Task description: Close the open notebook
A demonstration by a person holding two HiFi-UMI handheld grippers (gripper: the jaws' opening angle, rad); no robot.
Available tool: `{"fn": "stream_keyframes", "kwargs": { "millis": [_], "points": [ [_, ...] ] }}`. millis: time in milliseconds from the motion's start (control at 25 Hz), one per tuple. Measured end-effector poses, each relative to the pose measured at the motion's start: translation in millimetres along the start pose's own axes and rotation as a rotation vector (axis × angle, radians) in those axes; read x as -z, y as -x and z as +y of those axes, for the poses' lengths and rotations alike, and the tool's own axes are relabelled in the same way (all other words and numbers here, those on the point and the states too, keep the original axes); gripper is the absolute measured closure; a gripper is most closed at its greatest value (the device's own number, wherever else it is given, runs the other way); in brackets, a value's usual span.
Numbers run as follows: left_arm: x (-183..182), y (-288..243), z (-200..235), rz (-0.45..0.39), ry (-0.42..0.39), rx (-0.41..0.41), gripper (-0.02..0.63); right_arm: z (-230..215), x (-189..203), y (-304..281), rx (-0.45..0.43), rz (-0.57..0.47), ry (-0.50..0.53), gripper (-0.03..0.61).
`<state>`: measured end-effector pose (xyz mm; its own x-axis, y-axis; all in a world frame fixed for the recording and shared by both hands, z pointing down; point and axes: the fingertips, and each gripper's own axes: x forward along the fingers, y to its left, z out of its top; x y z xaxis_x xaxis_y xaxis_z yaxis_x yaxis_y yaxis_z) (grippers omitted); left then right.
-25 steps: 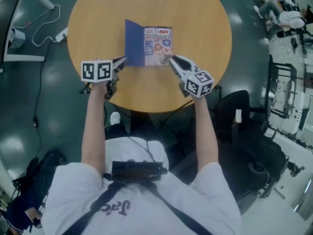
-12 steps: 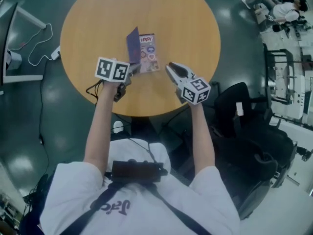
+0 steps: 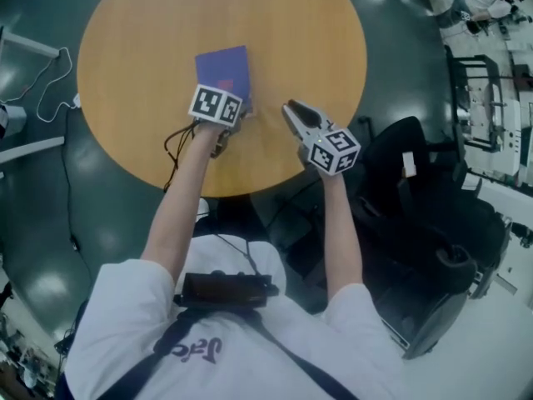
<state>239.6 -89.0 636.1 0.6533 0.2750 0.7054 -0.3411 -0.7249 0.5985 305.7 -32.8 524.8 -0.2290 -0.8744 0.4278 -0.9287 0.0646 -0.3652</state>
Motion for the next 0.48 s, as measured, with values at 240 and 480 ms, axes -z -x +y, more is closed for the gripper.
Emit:
{"fn": "stream_keyframes", "kwargs": {
  "millis": [240,480],
  "points": [
    [2,-22,8,0.023,0.057,-0.008,0.594,-4,4,-9,-0.003,-0.026,-0.060,0.476],
    [0,-25,7,0.002,0.043,-0.066,0.592,-10,10,-15,0.013,-0.021,-0.058,0.476]
  ]
}}
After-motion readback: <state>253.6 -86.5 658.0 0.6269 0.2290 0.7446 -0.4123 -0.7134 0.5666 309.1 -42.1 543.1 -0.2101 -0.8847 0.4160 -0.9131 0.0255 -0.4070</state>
